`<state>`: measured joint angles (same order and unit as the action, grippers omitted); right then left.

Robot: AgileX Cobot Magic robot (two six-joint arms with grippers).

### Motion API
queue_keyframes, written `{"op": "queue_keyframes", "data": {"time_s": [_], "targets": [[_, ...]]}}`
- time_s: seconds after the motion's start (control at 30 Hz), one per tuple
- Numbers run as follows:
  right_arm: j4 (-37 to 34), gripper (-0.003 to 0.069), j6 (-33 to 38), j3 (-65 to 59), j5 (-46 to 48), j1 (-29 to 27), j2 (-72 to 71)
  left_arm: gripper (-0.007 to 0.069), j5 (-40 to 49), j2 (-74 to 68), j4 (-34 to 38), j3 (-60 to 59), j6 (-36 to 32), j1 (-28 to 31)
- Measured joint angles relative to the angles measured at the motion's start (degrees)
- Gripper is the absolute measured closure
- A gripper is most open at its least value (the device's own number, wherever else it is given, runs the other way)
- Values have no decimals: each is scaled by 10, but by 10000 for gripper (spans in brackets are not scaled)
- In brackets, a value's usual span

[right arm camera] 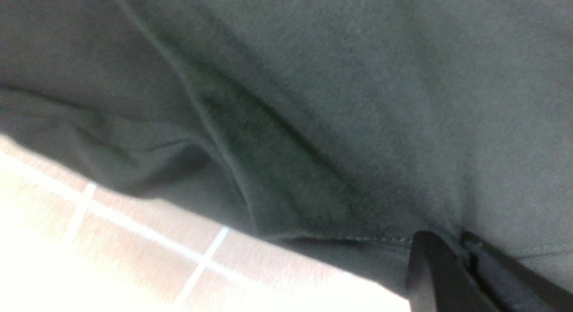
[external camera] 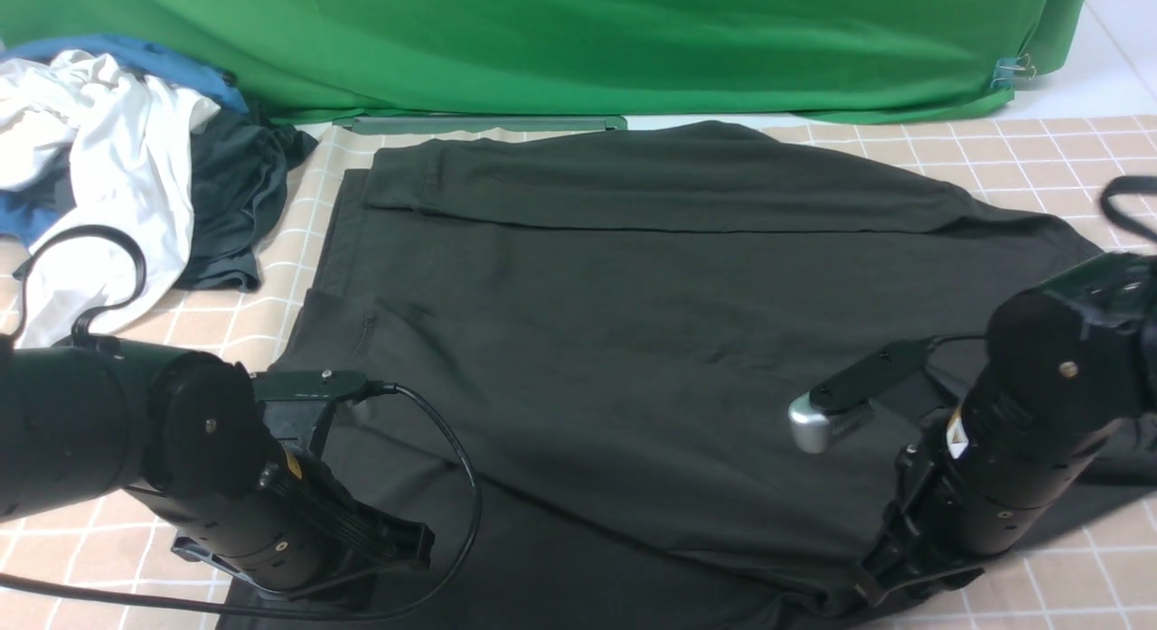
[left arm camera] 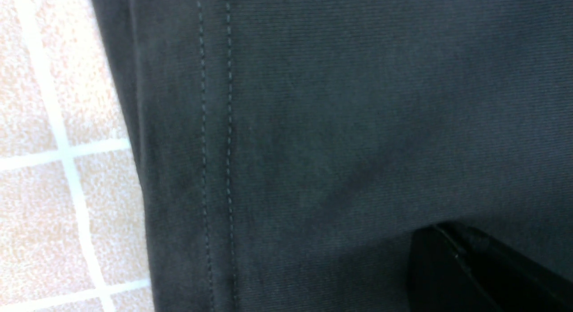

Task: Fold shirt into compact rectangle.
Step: 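Grab the top left corner of the dark shirt with the left gripper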

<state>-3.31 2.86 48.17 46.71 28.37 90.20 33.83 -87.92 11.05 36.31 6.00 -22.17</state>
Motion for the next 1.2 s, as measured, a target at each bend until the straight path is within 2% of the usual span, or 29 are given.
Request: {"op": "queue_keyframes", "data": {"time_s": [0.3, 0.47, 0.57, 0.63, 0.67, 0.7, 0.77, 0.83, 0.97, 1.0, 1.1, 1.13, 1.2], "targets": [[-4, 606, -10, -18, 56, 0, -31, 606, 1, 0, -2, 1, 0, 0], [-8, 598, -10, -46, 50, 0, -31, 606, 6, 1, -2, 3, -2, 0], [-8, 531, -11, -52, 51, 0, -31, 606, 28, 4, -3, 13, -2, 0], [-3, 419, -11, -54, 58, 0, -31, 606, 62, 14, -13, 37, 4, 0], [-3, 407, -11, -55, 59, 0, -31, 606, 65, 17, -16, 44, 5, 0], [-3, 315, -11, -55, 63, 0, -31, 606, 85, 26, -25, 67, 15, 0], [-2, 234, -11, -56, 71, 0, -32, 606, 117, 37, -46, 124, 31, 3], [-2, 216, -11, -56, 78, 0, -36, 606, 141, 38, -53, 180, 40, 18], [-2, 307, -12, -56, 80, 0, -61, 606, 166, 12, -55, 298, 45, 67], [-2, 417, -12, -56, 76, 0, -87, 606, 182, -17, -53, 355, 45, 93], [-2, 573, -12, -57, 62, 0, -130, 606, 201, -78, -52, 441, 38, 124], [-2, 606, -12, -57, 53, 0, -149, 606, 205, -110, -52, 477, 26, 132], [-5, 622, -13, -57, 45, 0, -171, 603, 211, -159, -57, 530, 13, 136]]}}
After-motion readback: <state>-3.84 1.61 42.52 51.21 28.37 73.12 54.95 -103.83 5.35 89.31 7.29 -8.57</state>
